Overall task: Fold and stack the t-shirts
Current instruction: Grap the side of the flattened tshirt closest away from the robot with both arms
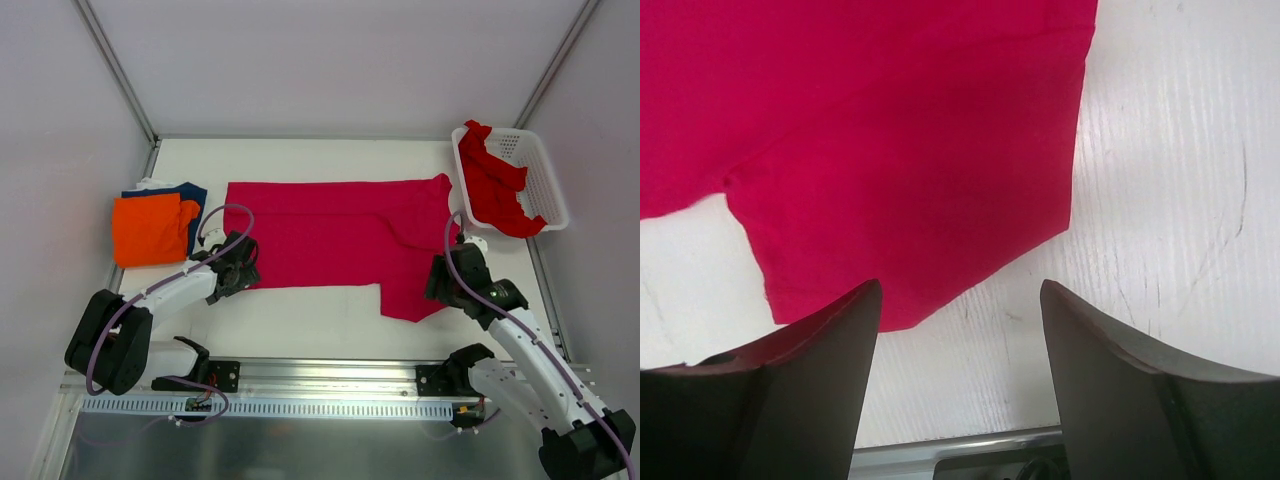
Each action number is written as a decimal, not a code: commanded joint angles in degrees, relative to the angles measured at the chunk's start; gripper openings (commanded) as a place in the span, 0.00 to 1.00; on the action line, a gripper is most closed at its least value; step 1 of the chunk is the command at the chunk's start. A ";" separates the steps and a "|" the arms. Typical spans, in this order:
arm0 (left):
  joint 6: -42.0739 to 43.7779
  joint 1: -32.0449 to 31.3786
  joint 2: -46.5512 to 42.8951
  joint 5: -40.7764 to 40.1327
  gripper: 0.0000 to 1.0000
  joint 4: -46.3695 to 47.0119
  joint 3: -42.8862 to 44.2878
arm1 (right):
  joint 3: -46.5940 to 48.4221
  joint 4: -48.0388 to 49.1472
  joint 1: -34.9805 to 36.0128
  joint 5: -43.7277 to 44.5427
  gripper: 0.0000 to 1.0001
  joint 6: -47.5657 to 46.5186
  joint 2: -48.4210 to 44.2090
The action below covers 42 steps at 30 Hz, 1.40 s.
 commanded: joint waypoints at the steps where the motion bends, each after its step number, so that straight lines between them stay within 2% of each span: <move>1: -1.10 -0.50 1.32 -0.77 0.92 -0.87 0.41 | -2.32 0.46 1.18 0.64 0.68 2.14 1.62; 12: -0.93 -0.85 1.76 -1.30 0.92 -0.87 0.94 | -1.54 0.56 6.10 4.41 0.67 6.10 8.03; 23: -1.28 -1.03 1.41 -1.82 0.91 -0.87 0.76 | -3.11 4.77 10.58 5.13 0.64 9.09 14.63; 34: -0.84 -1.11 2.37 -2.00 0.90 -0.95 1.73 | -6.54 2.40 15.68 7.85 0.63 14.98 12.52; 42: -0.75 -1.11 1.85 -2.00 0.90 -0.87 1.64 | -6.28 5.56 17.79 10.48 0.63 16.38 20.86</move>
